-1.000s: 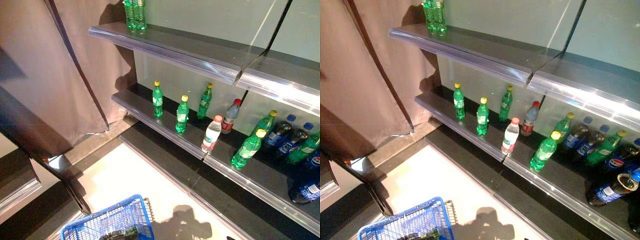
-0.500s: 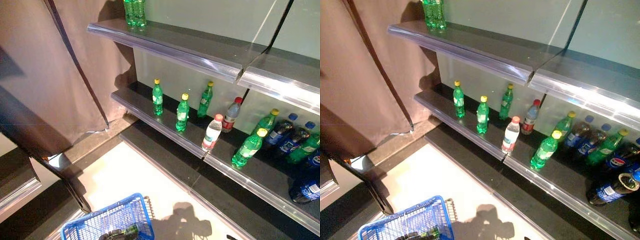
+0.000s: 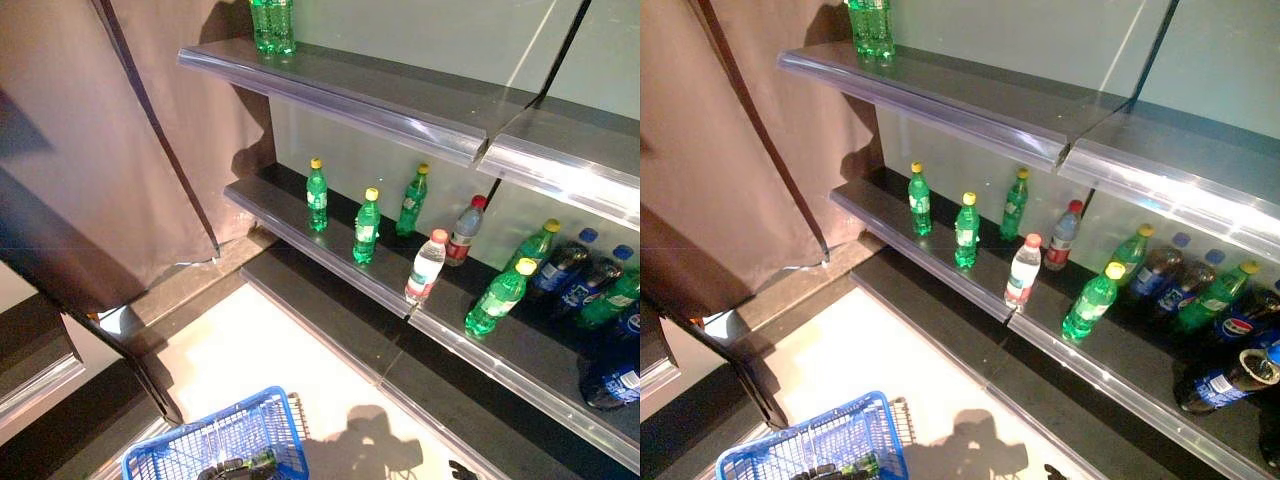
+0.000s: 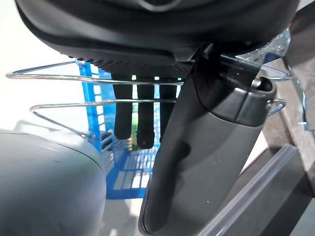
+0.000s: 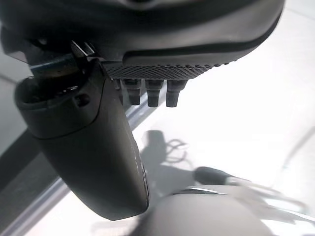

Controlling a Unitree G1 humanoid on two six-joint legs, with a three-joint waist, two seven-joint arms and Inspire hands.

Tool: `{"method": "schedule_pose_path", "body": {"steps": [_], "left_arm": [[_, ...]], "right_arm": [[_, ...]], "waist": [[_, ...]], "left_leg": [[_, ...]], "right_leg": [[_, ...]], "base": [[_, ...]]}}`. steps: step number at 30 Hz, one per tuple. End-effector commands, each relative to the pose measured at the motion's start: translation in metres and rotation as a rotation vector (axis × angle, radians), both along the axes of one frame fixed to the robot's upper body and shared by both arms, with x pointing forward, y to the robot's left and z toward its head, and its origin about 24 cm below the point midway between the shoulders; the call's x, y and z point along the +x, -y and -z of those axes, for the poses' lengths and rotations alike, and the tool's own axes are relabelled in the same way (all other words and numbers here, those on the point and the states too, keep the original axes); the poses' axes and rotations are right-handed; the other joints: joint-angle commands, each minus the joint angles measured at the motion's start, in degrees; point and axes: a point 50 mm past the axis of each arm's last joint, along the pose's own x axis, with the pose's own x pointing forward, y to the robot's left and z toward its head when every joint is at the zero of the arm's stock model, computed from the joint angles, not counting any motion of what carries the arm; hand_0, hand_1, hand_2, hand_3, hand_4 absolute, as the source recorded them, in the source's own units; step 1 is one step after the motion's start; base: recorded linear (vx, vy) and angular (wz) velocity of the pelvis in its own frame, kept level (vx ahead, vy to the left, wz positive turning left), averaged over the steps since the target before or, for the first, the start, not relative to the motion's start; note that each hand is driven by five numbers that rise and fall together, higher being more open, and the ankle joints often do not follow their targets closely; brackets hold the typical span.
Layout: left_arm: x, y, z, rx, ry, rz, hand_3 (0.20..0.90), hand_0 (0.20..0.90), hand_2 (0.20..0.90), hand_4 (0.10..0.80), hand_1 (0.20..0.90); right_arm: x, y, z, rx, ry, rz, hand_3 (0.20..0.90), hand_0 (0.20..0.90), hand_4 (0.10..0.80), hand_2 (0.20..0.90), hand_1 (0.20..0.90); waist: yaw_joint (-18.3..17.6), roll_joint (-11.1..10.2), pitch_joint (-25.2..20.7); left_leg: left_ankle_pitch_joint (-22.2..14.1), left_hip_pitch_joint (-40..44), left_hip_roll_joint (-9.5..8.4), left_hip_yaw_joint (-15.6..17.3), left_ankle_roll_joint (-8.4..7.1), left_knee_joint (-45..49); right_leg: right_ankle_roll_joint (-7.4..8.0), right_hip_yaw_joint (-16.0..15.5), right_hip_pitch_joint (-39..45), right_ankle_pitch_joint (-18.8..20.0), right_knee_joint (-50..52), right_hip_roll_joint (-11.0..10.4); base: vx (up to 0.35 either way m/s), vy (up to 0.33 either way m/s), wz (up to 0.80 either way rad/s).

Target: Pick up the drink and place into the basket.

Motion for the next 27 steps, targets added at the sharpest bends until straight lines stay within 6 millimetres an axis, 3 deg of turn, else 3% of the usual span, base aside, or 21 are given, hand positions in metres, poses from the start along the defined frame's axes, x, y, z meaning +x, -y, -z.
{"method": "schedule_pose_path", "body": {"steps": [1,7,9,14,18,21,27], "left_arm": [[0.019,0.01,-0.003,-0.003,0.069,0.148,0.2,0.3,0.3,0.1,0.3],[0.018,0.005,-0.006,0.013,0.079,0.168,0.2,0.3,0.3,0.1,0.3],[0.015,0.002,-0.007,0.021,0.081,0.166,0.2,0.3,0.3,0.1,0.3],[0.005,-0.006,-0.008,0.033,0.077,0.148,0.2,0.3,0.3,0.1,0.3],[-0.001,-0.006,-0.007,0.034,0.075,0.131,0.2,0.3,0.3,0.1,0.3],[-0.006,-0.006,-0.006,0.032,0.073,0.109,0.2,0.3,0.3,0.1,0.3],[-0.011,-0.005,-0.005,0.028,0.068,0.087,0.2,0.3,0.3,0.1,0.3]], "right_arm": [[0.063,-0.003,-0.023,0.03,0.267,-0.089,0.9,0.9,0.8,0.9,0.9],[0.113,-0.032,-0.065,0.179,0.525,-0.286,0.9,0.9,0.8,0.9,0.9],[0.126,-0.042,-0.089,0.184,0.64,-0.4,0.9,0.9,0.8,0.9,0.9],[0.157,-0.048,-0.172,0.242,0.948,-0.557,0.9,0.9,0.8,0.9,0.9],[0.168,-0.043,-0.221,0.269,1.128,-0.598,0.9,0.9,0.8,0.9,0.9],[0.17,-0.033,-0.274,0.275,1.361,-0.595,0.9,0.9,0.8,0.9,0.9],[0.166,-0.006,-0.323,0.215,1.685,-0.397,0.9,0.9,0.8,0.9,0.9]], "waist": [[2.6,0.6,2.3],[2.7,-0.2,2.4],[2.4,-0.6,2.3],[1.4,-1.2,2.1],[0.9,-1.3,1.8],[0.4,-1.1,1.4],[-0.1,-0.9,0.8]], "left_leg": [[-6.1,5.7,2.36,0.4,-0.41,0.3],[-5.7,5.0,2.37,0.4,-0.18,0.3],[-5.6,4.7,2.4,0.3,-0.11,0.3],[-5.6,4.6,2.71,0.8,-0.25,0.3],[-5.6,4.6,3.09,1.4,-0.37,0.3],[-5.7,4.7,3.6,2.2,-0.54,0.3],[-6.2,5.1,4.23,3.1,-0.67,0.3]], "right_leg": [[1.03,-1.4,-4.8,7.5,-0.8,-3.4],[1.19,-1.6,-5.3,7.8,-0.8,-3.4],[1.25,-1.5,-5.6,7.9,-0.8,-3.3],[1.46,-1.0,-6.1,7.9,-0.8,-3.2],[1.52,-0.5,-6.3,7.7,-0.8,-3.2],[1.6,0.1,-6.6,7.6,-0.8,-3.3],[1.56,0.9,-6.8,7.4,-0.8,-3.3]], "base": [[0.0,0.0,0.0],[-0.016,-0.018,0.01],[-0.026,-0.041,0.05],[-0.008,-0.015,0.04],[0.0,0.0,0.0],[0.0,0.0,0.0],[0.004,0.005,-0.1]]}}
